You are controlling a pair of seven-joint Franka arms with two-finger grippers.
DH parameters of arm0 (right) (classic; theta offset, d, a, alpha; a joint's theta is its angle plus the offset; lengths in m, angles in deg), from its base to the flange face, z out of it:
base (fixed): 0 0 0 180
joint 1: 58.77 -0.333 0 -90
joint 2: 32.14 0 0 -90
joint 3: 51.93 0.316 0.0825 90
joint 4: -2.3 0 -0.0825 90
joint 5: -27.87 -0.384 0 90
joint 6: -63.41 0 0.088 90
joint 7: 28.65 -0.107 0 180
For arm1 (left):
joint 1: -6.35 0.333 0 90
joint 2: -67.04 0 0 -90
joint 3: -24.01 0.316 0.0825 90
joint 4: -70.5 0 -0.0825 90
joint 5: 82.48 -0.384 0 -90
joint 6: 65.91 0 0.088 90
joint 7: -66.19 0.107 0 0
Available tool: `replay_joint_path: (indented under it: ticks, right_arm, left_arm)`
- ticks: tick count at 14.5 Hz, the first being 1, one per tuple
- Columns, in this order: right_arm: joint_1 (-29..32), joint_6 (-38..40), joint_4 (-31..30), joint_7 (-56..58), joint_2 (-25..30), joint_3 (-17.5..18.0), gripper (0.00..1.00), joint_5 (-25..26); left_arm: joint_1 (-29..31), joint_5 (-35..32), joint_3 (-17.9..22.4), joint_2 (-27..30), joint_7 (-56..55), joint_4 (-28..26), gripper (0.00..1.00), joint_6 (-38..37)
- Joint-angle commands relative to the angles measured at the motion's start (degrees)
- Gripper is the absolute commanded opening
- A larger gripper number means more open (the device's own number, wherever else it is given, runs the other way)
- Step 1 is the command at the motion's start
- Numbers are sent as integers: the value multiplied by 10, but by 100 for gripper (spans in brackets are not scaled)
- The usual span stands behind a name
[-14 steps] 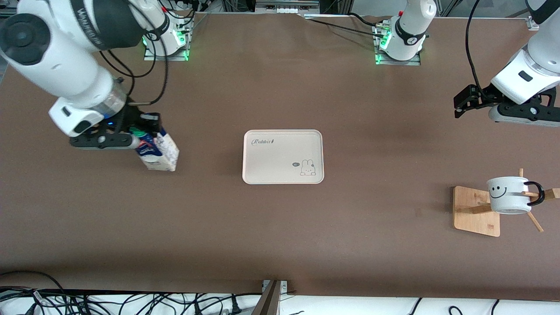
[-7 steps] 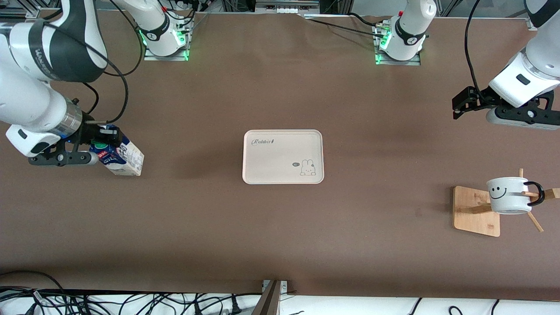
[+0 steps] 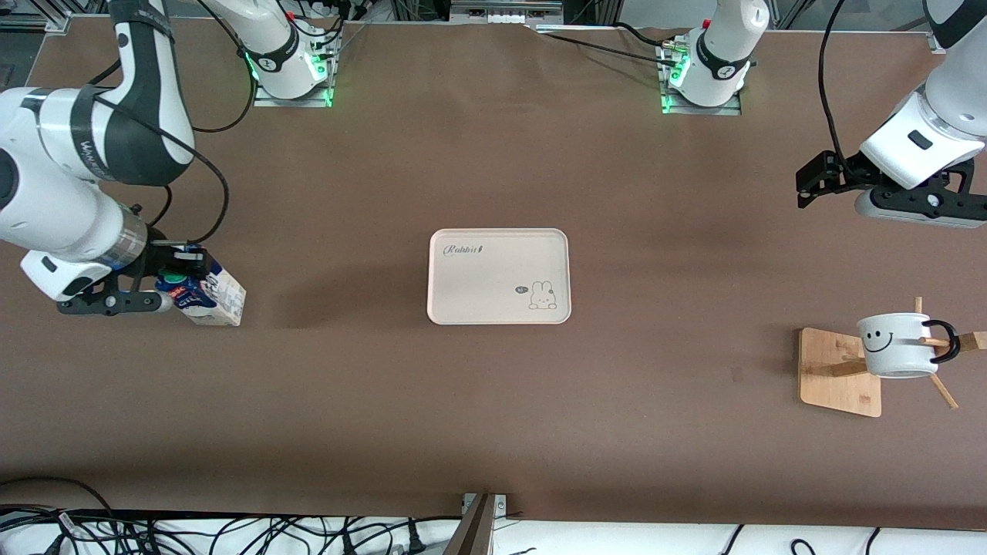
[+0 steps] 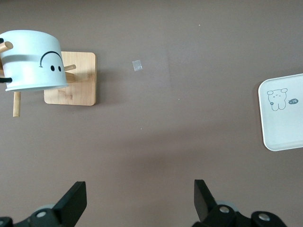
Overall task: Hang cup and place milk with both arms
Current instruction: 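Lower the milk carton onto the table beside the right arm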
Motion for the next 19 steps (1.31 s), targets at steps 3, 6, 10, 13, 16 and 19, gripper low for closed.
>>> replay_joint_path:
  ticks: [3, 6, 10, 13, 16, 19]
  right_arm:
    - [135, -13, -13, 49, 17, 106, 42, -4]
    - [181, -65, -57, 39, 23, 169, 42, -3]
    - [243, -69, -81, -15, 44, 240, 40, 6]
    - [252, -63, -107, -15, 56, 248, 40, 7]
    - [252, -66, -136, -16, 55, 250, 40, 6]
    - [254, -103, -164, -16, 53, 261, 40, 6]
  left_arm:
    - [-2, -13, -2, -7, 8, 20, 100, -15]
    - [-2, -13, -2, -8, 8, 20, 100, -15]
    - [-2, -12, -2, -8, 7, 20, 100, -15]
    - [-2, -12, -3, -8, 7, 20, 100, -15]
    - [-2, -12, -3, -8, 7, 20, 100, -15]
    - [-2, -12, -3, -8, 7, 20, 100, -15]
